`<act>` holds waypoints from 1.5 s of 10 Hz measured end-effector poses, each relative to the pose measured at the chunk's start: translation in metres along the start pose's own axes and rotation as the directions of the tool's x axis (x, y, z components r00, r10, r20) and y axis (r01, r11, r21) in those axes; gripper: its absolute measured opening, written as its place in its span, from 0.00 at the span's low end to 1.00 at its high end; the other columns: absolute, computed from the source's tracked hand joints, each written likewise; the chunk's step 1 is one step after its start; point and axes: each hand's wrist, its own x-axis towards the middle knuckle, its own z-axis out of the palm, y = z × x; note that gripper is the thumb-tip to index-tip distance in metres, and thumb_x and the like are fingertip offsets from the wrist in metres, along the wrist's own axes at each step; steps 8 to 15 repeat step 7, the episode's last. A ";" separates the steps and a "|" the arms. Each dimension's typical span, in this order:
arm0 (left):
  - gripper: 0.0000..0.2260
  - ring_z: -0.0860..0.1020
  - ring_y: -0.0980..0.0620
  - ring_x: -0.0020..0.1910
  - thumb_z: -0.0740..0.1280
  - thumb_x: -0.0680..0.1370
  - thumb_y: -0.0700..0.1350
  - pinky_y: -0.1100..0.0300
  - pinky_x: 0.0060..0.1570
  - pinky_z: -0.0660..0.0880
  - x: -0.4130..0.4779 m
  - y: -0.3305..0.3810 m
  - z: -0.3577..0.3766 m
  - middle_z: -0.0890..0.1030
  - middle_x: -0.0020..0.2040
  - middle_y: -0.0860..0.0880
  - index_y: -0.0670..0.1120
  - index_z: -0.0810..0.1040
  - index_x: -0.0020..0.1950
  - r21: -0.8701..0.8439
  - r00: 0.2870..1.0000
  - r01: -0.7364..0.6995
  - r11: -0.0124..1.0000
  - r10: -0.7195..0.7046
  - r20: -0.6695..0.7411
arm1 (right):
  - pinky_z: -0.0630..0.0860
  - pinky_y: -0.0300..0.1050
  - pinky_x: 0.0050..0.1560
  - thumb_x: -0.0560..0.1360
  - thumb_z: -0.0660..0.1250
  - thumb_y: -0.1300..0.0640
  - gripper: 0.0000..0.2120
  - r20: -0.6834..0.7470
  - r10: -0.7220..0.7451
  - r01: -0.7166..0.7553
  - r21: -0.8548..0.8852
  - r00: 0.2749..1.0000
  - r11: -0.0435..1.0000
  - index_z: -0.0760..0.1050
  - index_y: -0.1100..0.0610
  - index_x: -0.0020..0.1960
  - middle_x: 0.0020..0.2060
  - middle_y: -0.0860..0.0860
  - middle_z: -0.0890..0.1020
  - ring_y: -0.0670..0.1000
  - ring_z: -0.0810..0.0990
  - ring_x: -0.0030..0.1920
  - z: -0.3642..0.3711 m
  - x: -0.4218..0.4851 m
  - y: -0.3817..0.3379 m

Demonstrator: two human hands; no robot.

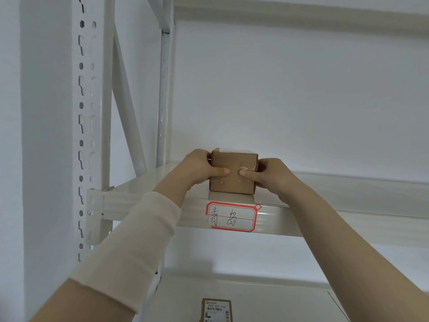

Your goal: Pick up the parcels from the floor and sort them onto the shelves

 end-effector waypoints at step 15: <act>0.36 0.72 0.43 0.69 0.73 0.72 0.49 0.50 0.68 0.69 0.033 -0.013 0.006 0.72 0.71 0.42 0.38 0.63 0.74 0.077 0.999 0.036 0.996 -0.038 0.032 | 0.75 0.57 0.65 0.71 0.73 0.59 0.25 -0.015 0.147 -0.148 -0.063 0.989 0.987 0.73 0.76 0.60 0.59 0.69 0.78 0.53 0.75 0.49 0.003 0.029 0.008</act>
